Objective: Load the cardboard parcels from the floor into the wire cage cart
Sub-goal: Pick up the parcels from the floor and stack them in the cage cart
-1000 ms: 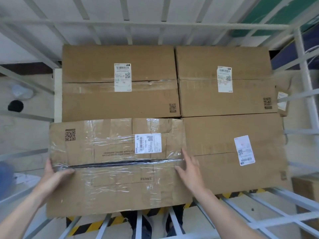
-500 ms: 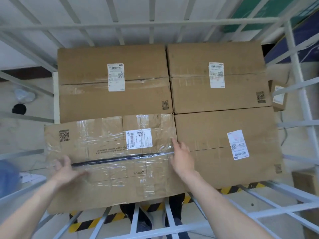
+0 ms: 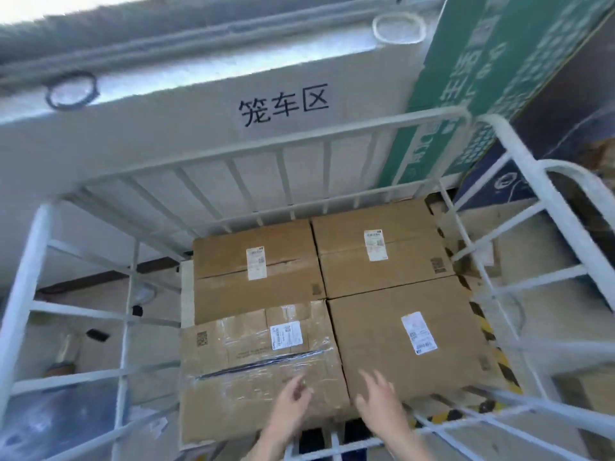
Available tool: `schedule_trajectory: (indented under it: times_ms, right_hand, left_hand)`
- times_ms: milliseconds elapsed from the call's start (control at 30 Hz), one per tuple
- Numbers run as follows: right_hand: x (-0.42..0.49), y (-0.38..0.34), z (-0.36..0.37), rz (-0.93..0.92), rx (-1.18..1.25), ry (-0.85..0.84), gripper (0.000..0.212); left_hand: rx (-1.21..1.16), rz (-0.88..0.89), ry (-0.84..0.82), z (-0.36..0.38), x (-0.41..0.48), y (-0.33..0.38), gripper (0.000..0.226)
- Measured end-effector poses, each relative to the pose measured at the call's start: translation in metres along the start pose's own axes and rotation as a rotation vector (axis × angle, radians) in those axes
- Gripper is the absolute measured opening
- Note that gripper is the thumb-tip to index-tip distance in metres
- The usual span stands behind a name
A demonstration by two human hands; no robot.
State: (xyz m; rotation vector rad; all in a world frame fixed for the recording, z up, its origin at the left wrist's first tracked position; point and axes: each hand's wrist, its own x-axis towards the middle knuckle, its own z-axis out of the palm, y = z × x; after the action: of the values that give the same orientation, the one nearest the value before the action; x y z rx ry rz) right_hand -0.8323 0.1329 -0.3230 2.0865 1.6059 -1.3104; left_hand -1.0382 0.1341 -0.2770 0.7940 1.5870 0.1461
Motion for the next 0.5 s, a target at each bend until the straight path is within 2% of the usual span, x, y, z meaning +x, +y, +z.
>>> schedule_trajectory:
  times_ms: [100,200,300,500]
  right_hand:
    - [-0.05,0.006,-0.037,0.048,0.118,0.095,0.057]
    - [-0.098,0.014,-0.067,0.07,0.243,0.165,0.057]
    - [-0.147,0.037,-0.085,0.06,0.319,0.232,0.056]
    - [-0.236,0.12,-0.105,0.158,0.521,0.501,0.055]
  left_hand:
    - [0.068,0.08,0.038,0.014,-0.05,0.031,0.05]
    - [0.128,0.205,-0.003,0.035,-0.088,0.063,0.05]
    - [0.216,0.326,-0.091,0.068,-0.12,0.089,0.052]
    - [0.451,0.497,-0.338,0.167,-0.168,0.132,0.055]
